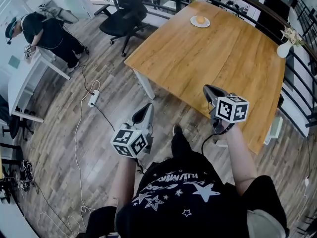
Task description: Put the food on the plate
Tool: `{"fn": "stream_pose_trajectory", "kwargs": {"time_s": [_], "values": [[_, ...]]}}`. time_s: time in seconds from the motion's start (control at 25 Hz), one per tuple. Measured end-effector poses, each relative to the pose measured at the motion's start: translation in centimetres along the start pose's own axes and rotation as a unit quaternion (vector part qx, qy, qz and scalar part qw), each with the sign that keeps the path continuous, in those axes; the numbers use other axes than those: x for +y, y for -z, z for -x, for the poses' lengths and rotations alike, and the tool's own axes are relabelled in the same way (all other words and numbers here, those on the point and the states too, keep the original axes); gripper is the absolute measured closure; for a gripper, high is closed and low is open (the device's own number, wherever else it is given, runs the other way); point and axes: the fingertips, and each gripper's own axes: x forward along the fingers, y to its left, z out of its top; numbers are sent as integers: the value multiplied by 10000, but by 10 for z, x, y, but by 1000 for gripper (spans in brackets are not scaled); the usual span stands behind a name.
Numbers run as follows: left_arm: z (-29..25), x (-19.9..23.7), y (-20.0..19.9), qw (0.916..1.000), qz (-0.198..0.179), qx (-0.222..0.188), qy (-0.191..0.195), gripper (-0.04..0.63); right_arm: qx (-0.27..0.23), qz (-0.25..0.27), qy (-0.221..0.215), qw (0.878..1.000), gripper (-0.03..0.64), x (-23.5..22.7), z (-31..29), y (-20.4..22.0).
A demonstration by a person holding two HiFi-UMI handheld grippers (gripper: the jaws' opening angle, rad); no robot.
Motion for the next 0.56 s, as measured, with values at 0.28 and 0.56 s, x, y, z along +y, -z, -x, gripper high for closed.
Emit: {"fn": "stream_pose_trajectory", "kwargs": {"time_s": [0.28,0.56], "values": [[23,-26,20,9999,5,120,104,594,48,-143,147,9998,618,6,46,36],[29,-51,43,9993,35,315,215,594,-36,-108,287,9995,618,1,81,49]]}}
